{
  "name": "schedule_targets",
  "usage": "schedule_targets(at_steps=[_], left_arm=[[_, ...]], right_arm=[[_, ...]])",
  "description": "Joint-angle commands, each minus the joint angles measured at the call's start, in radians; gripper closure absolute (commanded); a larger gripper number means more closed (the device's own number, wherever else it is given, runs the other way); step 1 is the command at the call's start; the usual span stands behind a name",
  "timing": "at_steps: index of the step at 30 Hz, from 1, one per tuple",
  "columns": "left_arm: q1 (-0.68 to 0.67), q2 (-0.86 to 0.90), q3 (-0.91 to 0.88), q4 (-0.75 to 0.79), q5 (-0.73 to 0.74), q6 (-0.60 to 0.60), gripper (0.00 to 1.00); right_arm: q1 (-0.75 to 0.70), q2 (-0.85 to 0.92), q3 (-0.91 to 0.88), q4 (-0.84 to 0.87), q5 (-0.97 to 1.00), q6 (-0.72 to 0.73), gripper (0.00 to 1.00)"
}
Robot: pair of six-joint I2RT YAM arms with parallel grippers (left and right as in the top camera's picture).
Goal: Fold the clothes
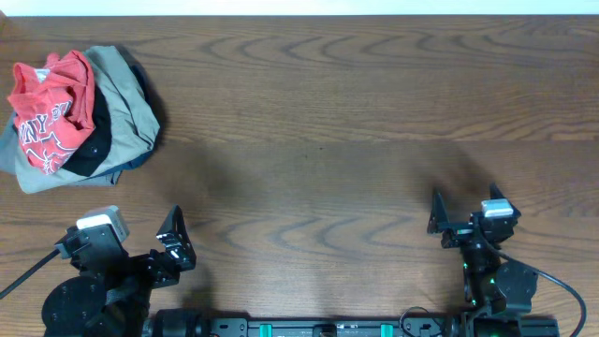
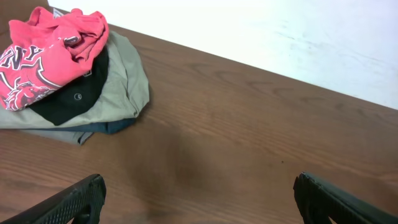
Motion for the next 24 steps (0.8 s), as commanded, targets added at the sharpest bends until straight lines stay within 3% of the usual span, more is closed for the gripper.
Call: schedule_targets(at_steps=[1, 24], left_arm=[[-0.004, -0.002, -0.003, -0.002, -0.008, -0.009, 0.02], [-0.003, -0.008, -0.005, -0.032, -0.008, -0.009, 0.02]], right_arm=[[0.017, -0.005, -0.011, -0.010, -0.001, -0.019, 0.01], [0.017, -0.003, -0.011, -0.008, -0.001, -0.019, 0.01]])
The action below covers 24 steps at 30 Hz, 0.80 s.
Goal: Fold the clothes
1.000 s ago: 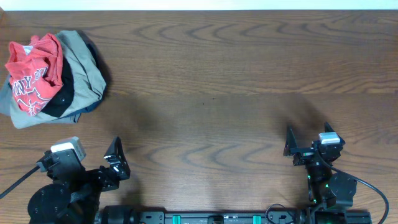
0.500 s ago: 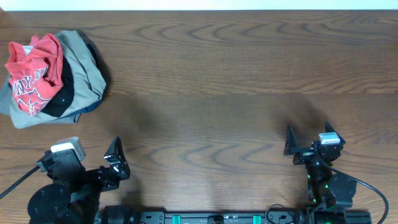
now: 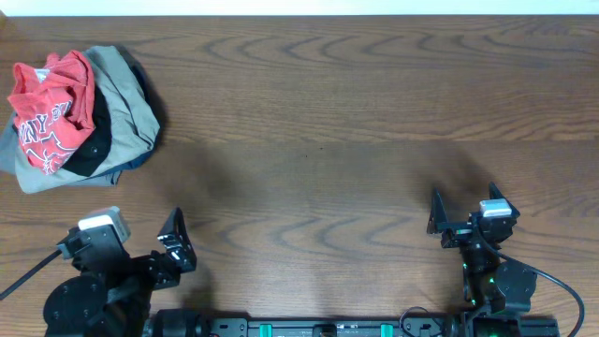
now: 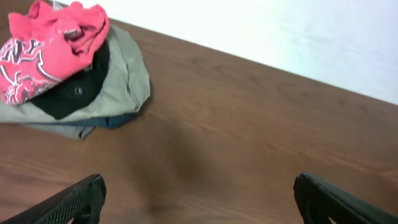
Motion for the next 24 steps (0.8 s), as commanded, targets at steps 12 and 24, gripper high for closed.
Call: schedule_targets(at_steps=[12, 24], left_arm=[[0.000, -0.309, -0.409, 0.138, -0.095, 0.065, 0.02], [0.000, -0.378, -0.976, 0.908, -0.104, 0.132, 0.02]], right_arm=[[0.017, -0.003, -0.005, 0.000, -0.001, -0.011, 0.01], [0.017, -0.003, -0.005, 0.000, -0.001, -0.011, 0.01]])
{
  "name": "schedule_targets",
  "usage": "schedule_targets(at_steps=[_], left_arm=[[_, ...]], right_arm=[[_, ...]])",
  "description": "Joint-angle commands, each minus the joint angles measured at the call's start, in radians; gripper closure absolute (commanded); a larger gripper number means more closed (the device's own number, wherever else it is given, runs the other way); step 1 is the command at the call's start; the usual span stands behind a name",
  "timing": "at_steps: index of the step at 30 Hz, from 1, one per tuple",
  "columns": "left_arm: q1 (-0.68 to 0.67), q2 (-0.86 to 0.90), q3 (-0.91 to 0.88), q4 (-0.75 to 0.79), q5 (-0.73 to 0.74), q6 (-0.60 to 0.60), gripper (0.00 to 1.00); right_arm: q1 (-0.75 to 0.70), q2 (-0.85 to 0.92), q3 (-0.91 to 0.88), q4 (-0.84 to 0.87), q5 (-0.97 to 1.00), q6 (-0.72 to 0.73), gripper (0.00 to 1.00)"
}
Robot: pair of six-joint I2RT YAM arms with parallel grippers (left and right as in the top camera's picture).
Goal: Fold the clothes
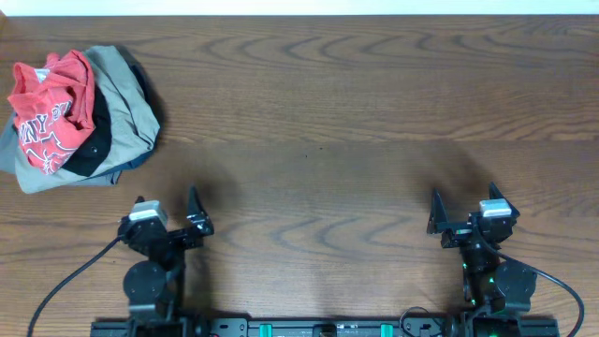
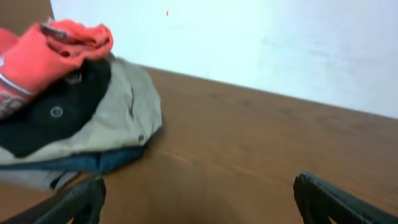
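A heap of clothes (image 1: pixel 80 117) lies at the table's far left: a red printed shirt (image 1: pixel 51 108) on top, a black garment under it, then grey-green and blue ones. The left wrist view shows the same heap (image 2: pixel 74 118) ahead to the left. My left gripper (image 1: pixel 168 213) stands open near the front edge, below and right of the heap, with nothing between its fingers (image 2: pixel 74 200). At the front right my right gripper (image 1: pixel 463 211) is open and empty too.
The brown wooden table (image 1: pixel 318 103) stretches bare across the middle and right. A pale wall (image 2: pixel 261 43) rises behind its far edge. The arm bases and cables sit along the front edge.
My left arm has shifted right and forward, and its gripper now sits lower, nearer the table and closer to the heap. The right arm and the clothes have not moved.
At first both grippers rested open near the front edge, the heap untouched at the far left. The left wrist then tilted slightly. Now the left gripper is further right and low over the table, still open; the heap lies as before.
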Motion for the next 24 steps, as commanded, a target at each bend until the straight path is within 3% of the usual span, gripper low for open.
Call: schedule_targets(at_steps=[1, 4, 24], left_arm=[[0.000, -0.010, -0.098, 0.075, 0.008, 0.040, 0.02], [-0.003, -0.010, -0.094, 0.051, 0.026, 0.092, 0.02], [-0.003, -0.008, -0.094, 0.052, 0.026, 0.091, 0.02]], right_arm=[[0.017, -0.004, -0.003, -0.001, -0.001, -0.010, 0.01], [0.017, -0.004, -0.003, -0.001, -0.001, -0.010, 0.01], [0.017, -0.004, -0.003, -0.001, -0.001, -0.010, 0.01]])
